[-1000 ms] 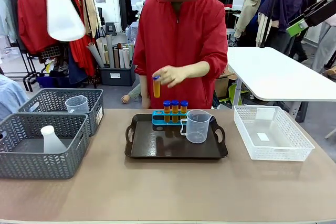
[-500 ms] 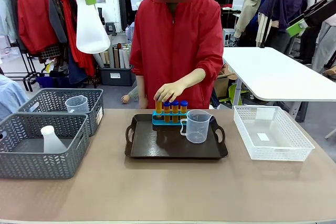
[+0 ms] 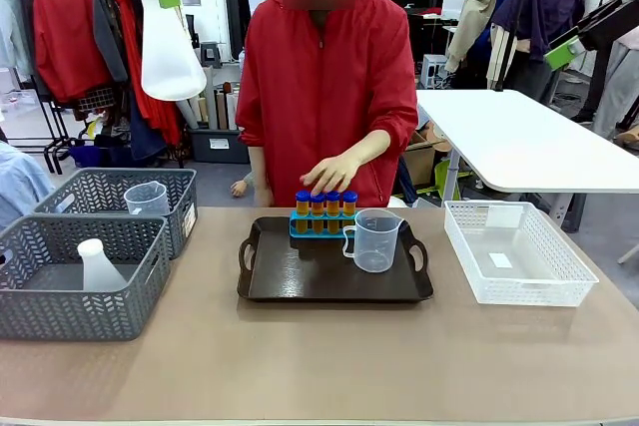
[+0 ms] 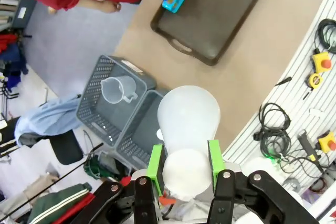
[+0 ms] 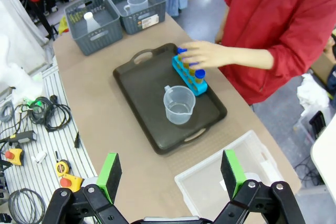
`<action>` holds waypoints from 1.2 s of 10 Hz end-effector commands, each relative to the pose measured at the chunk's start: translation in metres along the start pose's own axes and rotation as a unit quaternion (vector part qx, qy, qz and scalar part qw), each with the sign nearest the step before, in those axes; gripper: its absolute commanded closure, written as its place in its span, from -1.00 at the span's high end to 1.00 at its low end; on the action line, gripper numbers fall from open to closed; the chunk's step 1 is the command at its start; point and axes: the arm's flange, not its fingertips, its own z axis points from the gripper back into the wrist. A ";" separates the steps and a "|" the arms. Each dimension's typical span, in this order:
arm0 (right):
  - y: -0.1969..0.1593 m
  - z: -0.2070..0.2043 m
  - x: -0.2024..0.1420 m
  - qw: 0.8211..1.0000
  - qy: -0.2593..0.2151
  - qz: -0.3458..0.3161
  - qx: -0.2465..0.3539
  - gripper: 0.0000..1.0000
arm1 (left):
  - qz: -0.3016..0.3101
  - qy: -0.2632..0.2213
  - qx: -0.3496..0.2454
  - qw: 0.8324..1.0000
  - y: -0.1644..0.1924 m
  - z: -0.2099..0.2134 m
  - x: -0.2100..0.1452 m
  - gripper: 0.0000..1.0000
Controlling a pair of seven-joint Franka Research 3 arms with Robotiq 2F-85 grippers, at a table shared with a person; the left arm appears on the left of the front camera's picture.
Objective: Prepare the laboratory tools.
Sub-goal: Pick up one Small flask and place it on the Handle tray.
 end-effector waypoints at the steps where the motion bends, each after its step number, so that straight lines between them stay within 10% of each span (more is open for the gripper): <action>1: 0.001 0.001 0.001 1.000 -0.007 0.003 0.005 1.00 | -0.039 0.043 -0.004 0.998 -0.003 -0.017 0.010 -1.00; 12: 0.001 0.001 0.001 1.000 -0.007 0.003 0.005 1.00 | -0.167 0.030 -0.163 0.972 0.021 -0.240 0.135 -1.00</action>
